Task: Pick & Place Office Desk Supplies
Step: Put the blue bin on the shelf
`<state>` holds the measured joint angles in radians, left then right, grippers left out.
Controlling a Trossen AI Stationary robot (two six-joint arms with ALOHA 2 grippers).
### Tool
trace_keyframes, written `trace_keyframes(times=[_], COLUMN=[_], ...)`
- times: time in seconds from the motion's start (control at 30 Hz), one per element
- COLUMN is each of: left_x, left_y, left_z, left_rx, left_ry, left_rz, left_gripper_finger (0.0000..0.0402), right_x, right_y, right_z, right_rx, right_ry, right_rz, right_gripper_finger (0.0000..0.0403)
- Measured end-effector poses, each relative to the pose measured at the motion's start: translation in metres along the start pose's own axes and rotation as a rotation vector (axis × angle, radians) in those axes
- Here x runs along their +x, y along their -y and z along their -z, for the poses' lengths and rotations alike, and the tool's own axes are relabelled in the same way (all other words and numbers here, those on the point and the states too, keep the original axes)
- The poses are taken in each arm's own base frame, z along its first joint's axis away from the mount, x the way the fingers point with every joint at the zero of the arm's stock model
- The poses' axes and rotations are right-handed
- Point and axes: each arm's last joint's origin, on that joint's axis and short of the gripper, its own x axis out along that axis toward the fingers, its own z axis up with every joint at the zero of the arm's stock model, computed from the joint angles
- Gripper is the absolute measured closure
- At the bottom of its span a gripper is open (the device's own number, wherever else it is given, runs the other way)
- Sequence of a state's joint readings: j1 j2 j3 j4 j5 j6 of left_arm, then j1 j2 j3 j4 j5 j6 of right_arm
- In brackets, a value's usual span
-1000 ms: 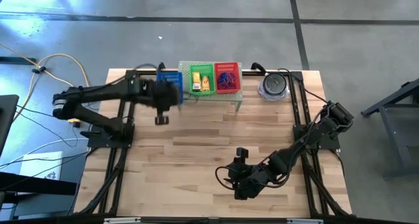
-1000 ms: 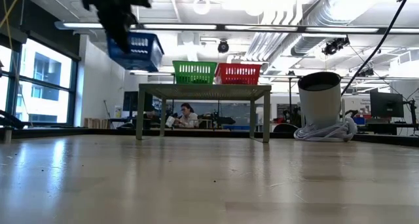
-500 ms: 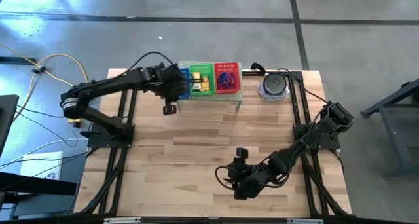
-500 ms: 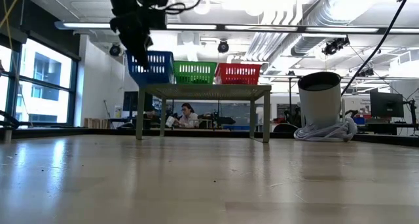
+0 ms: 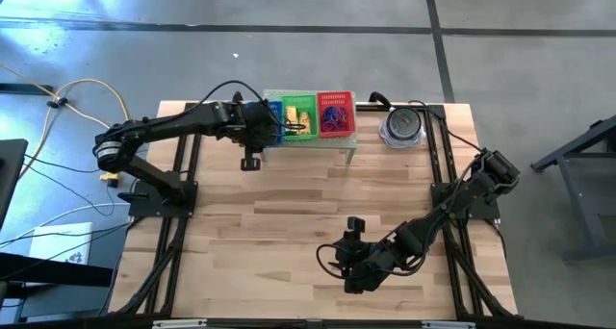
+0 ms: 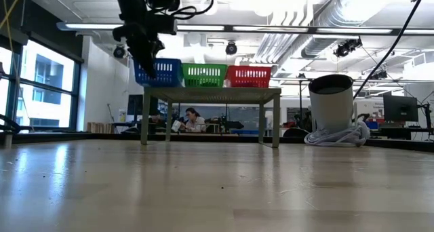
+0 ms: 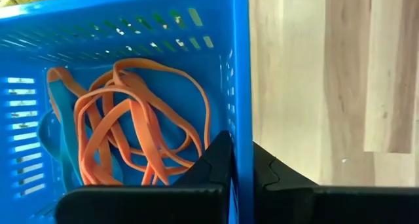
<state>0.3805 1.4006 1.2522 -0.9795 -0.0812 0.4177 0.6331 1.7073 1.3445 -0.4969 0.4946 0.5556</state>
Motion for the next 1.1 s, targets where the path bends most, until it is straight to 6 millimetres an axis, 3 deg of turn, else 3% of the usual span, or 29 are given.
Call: trace_keyframes(times=[0.57,1.1], left_x=[-0.0001,-0.0003], left_y=[-0.0019,-0.0019], left_z=[-0.0036,-0.0069], left_rx=[0.015,0.033], left_ry=[0.037,0.067], left_rz=[-0.020,-0.032], left_gripper_finger=[0.0398,0.0305], right_x=[0.0001,0.0001], right_y=[0.0000,0.0000], right_z=[0.0001,0.0001], right_rx=[-0.002,-0.002], right_ry=[0.000,0.000], right_rz=[0.000,0.000], right_gripper_finger=[0.0211,0.0211])
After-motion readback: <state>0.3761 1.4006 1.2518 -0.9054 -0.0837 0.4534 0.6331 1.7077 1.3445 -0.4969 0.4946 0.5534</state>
